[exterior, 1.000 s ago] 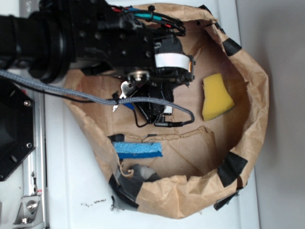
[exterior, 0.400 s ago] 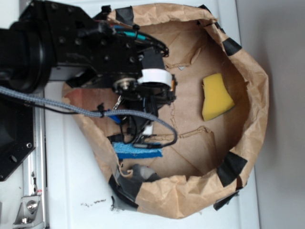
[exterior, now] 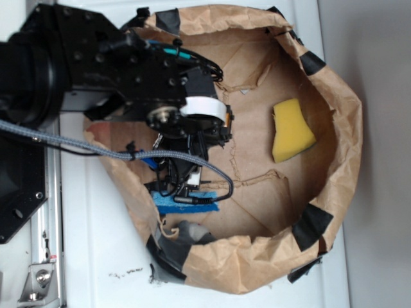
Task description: Grab the black box.
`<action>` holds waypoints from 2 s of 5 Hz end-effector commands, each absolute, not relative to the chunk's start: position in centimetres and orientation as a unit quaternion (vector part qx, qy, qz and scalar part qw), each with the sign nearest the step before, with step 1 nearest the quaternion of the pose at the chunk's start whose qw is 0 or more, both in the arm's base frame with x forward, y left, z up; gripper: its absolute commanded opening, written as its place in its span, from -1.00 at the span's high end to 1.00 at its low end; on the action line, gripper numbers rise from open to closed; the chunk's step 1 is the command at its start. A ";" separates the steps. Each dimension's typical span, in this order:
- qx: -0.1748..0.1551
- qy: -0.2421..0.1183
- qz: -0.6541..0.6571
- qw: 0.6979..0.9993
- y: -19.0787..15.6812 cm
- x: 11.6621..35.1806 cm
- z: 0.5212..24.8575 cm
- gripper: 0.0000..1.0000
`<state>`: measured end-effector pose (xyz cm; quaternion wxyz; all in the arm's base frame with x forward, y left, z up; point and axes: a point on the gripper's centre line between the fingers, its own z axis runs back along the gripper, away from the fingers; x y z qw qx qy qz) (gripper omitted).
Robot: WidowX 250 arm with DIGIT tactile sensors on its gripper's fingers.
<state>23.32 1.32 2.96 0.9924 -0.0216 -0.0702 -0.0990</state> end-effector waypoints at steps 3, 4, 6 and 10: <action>-0.013 -0.046 -0.156 0.987 -0.3 23.0 0.8 -1.00; -0.022 -0.051 -0.146 0.988 -0.1 23.0 0.9 1.00; -0.035 -0.060 -0.139 0.988 -0.1 23.2 2.3 1.00; -0.055 -0.083 -0.018 0.995 0.3 26.6 14.4 1.00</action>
